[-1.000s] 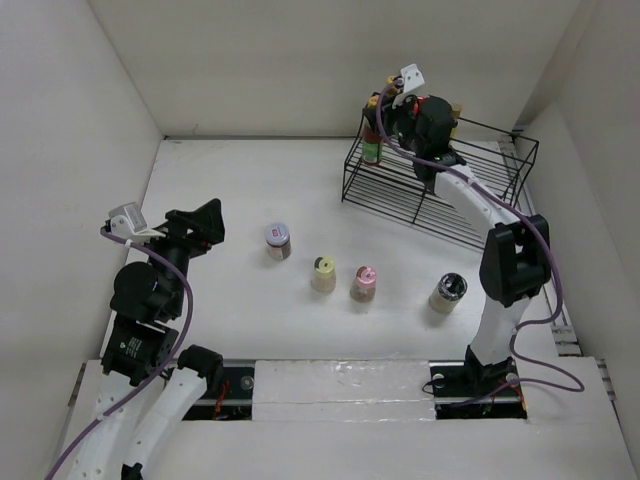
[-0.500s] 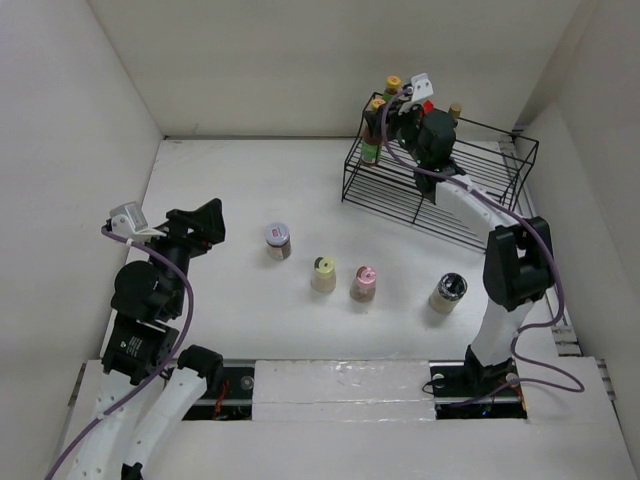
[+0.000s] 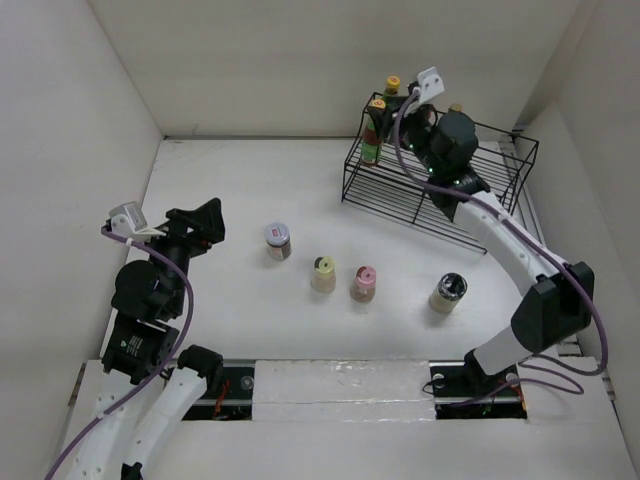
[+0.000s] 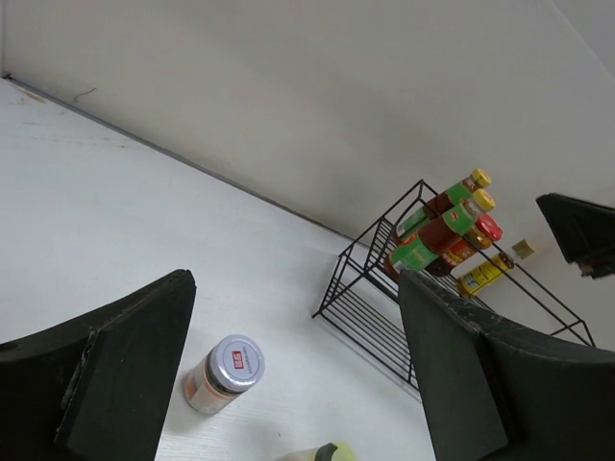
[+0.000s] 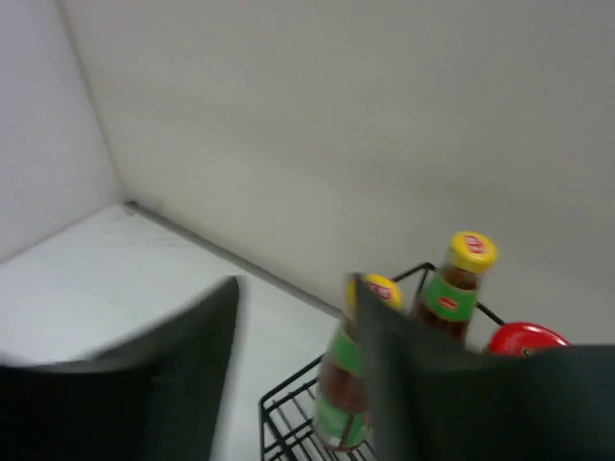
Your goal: Organize the condiment bottles
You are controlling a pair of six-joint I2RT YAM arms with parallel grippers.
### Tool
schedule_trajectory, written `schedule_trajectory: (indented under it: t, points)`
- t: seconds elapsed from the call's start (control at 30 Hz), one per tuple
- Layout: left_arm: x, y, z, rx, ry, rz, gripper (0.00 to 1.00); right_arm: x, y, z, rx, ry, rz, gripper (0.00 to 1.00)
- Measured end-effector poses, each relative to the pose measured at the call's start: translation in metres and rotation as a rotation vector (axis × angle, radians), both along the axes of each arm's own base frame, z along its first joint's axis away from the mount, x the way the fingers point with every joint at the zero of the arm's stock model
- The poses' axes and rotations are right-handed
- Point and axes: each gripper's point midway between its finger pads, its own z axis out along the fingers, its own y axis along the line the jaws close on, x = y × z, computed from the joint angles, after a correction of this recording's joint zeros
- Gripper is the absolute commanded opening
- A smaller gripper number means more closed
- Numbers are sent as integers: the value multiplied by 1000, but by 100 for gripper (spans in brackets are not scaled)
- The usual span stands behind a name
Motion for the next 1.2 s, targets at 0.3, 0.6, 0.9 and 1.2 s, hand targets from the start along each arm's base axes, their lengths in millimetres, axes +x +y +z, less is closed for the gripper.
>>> schedule_trajectory:
  t: [0.3,0.6,0.9,1.2]
  points:
    - [2,3,-1,-18,8,24,85,-83,148,-132,-213,275,386,85]
    - [3,1,-2,-18,13,14,85,-142,196,-286,-499,585,553,99]
    - [4,-1,-3,-16,17,8,85,-124,220,-314,-526,614,565,99]
    - [4,-1,-3,-15,17,8,85,-121,237,-327,-536,599,582,94]
